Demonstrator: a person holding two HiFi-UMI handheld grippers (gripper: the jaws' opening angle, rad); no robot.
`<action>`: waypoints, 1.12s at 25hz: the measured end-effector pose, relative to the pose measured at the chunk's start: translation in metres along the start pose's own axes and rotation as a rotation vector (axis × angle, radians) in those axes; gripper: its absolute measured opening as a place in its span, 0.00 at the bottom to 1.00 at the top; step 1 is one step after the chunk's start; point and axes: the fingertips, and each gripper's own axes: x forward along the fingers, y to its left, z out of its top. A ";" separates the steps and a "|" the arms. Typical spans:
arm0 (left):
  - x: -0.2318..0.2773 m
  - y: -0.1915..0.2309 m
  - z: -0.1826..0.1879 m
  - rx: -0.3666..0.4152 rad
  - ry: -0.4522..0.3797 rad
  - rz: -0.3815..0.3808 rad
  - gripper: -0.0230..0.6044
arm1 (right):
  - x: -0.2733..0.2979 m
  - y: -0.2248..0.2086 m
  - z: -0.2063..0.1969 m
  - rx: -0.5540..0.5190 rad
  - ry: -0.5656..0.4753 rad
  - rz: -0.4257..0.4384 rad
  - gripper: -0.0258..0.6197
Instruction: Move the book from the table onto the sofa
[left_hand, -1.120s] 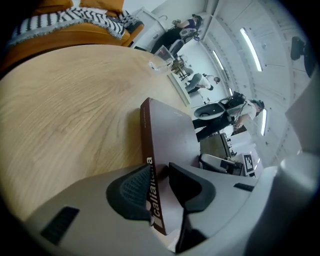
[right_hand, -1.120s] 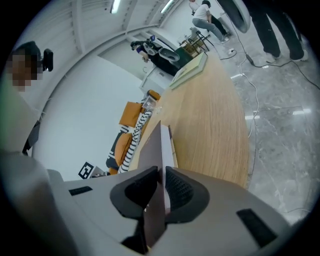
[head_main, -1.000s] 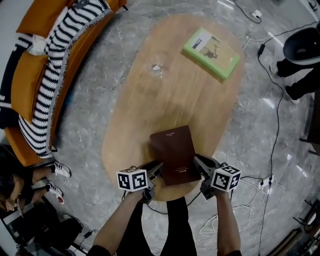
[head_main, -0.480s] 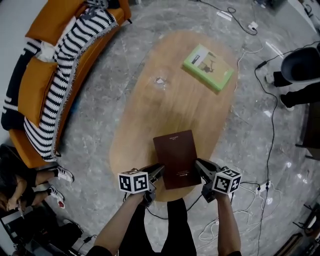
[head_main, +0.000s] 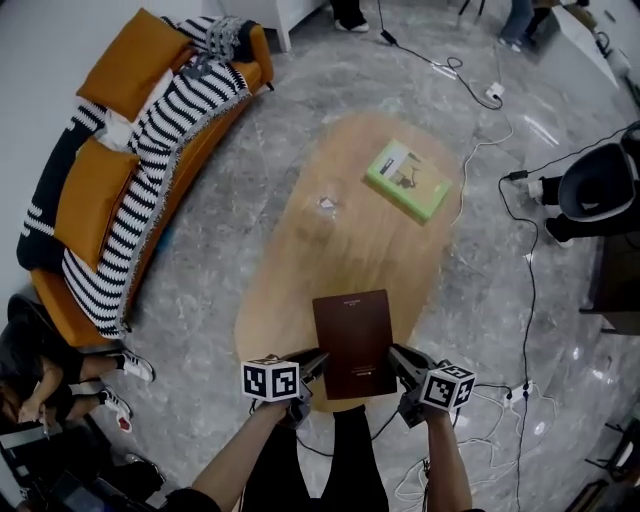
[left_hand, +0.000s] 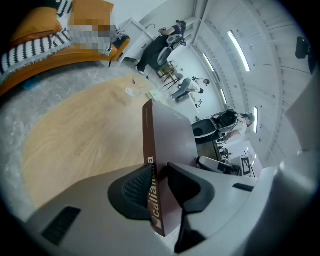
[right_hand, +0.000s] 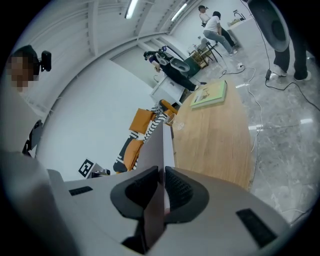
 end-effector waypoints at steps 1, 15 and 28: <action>-0.005 -0.005 0.001 0.003 0.000 -0.002 0.21 | -0.004 0.006 0.002 -0.001 -0.003 0.000 0.13; -0.111 -0.104 0.009 0.067 0.004 0.022 0.21 | -0.078 0.114 0.014 0.021 -0.053 0.029 0.13; -0.193 -0.159 -0.005 0.132 -0.036 -0.042 0.19 | -0.134 0.198 -0.004 0.023 -0.155 0.048 0.13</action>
